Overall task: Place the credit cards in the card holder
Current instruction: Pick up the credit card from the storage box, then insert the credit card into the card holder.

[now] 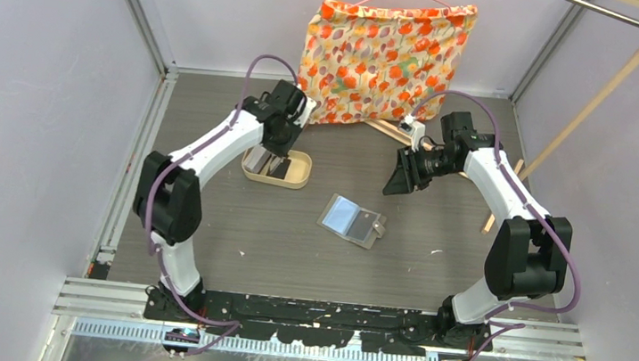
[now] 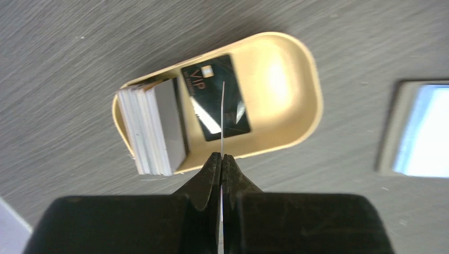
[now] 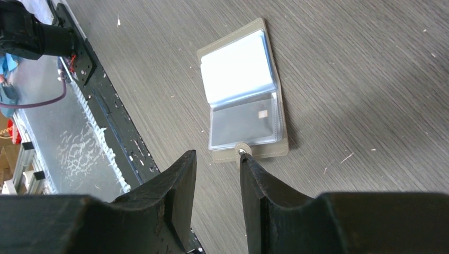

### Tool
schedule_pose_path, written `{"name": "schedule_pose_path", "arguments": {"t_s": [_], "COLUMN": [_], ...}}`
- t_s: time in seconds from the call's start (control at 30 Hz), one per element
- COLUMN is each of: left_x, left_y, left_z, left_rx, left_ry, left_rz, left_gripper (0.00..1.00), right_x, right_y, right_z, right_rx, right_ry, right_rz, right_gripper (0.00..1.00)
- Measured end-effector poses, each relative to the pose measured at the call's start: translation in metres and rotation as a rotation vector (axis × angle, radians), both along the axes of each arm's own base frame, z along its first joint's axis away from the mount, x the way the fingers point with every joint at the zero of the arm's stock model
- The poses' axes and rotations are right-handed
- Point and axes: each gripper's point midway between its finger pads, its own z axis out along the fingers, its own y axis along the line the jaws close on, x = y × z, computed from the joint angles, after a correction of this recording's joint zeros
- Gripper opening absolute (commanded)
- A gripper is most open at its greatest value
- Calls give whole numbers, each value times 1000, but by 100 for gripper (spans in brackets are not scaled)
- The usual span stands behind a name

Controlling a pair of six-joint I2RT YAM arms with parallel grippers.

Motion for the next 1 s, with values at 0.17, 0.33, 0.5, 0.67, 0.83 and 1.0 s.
{"name": "schedule_pose_path", "arguments": {"t_s": [0.17, 0.33, 0.5, 0.67, 0.83, 1.0], "left_x": [-21, -55, -101, -134, -155, -160], "left_y": [-30, -67, -86, -96, -103, -110], "left_z": [34, 60, 64, 59, 54, 56], "left_rx": [-226, -502, -739, -909, -1066, -1179], "left_ry": [1, 49, 141, 225, 268, 286], "left_rz": [-45, -107, -121, -105, -94, -83], "left_gripper": [0, 0, 0, 0, 0, 0], "right_x": [-13, -54, -71, -63, -60, -40], "right_y": [5, 14, 30, 44, 48, 45], "right_z": [5, 28, 58, 76, 89, 58], "right_rx": [47, 199, 367, 503, 554, 374], "right_ry": [4, -33, 7, 137, 221, 190], "right_rz": [70, 283, 284, 195, 168, 55], "right_gripper": [44, 68, 72, 75, 75, 74]}}
